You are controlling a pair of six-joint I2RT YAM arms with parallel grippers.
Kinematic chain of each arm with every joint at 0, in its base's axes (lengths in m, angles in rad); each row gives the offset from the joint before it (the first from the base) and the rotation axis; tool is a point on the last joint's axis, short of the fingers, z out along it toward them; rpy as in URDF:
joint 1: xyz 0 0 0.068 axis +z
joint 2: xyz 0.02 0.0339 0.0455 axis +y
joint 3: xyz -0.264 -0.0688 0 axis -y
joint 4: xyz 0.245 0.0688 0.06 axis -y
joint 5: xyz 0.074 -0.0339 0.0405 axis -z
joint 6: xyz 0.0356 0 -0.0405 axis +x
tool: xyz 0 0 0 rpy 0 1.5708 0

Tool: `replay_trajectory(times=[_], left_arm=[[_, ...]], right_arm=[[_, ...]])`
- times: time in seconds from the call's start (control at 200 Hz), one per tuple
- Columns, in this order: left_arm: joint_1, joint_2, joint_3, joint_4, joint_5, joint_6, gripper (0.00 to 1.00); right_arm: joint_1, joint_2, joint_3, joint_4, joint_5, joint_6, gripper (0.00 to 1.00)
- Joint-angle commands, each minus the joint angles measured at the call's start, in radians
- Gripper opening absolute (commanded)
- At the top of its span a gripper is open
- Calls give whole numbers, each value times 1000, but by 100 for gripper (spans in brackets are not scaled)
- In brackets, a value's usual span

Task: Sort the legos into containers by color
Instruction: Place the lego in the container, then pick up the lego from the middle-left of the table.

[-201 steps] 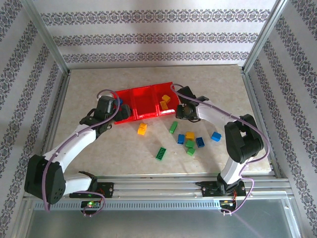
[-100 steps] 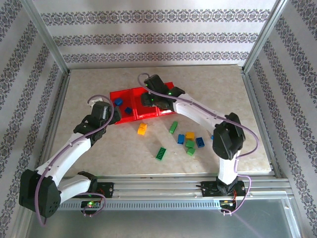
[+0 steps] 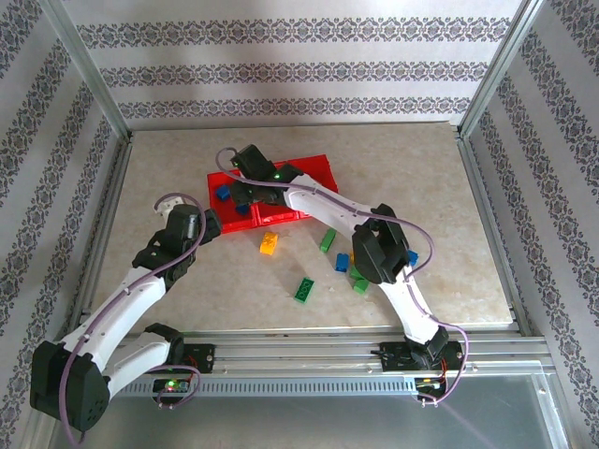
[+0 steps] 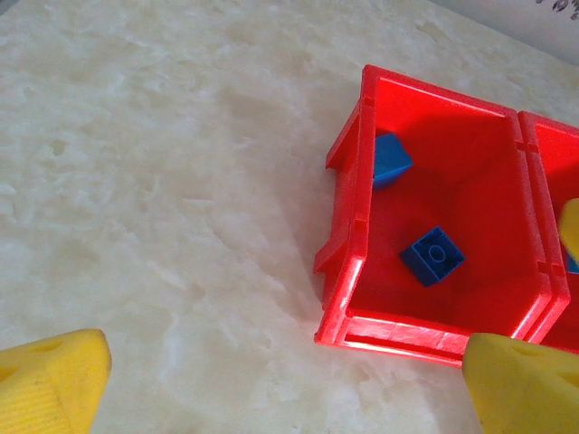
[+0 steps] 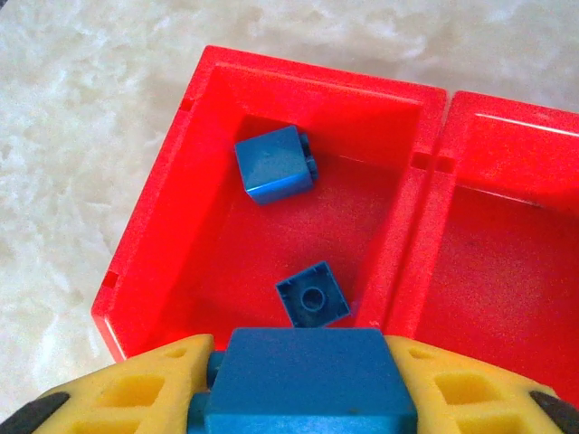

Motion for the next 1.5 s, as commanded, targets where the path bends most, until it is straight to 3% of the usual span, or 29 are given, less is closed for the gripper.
replay_trajectory(times=[0.0, 0.255, 0.59, 0.944, 1.219, 1.494], left_arm=[[11, -15, -10, 25, -6, -20, 100], [12, -14, -9, 27, 6, -20, 100], [11, -15, -4, 29, 10, -13, 100], [11, -24, -4, 47, 26, 15, 100], [11, -62, 1, 55, 69, 53, 100], [-22, -43, 56, 34, 129, 81, 100]], right_arm=[[16, 59, 78, -31, -3, -47, 31], [21, 148, 185, -64, -14, -61, 36], [22, 170, 245, -92, -17, -64, 65], [22, 90, 242, -117, 7, -69, 70], [6, -47, 92, -93, 52, -24, 73], [-44, -292, -260, -21, 111, 90, 82]])
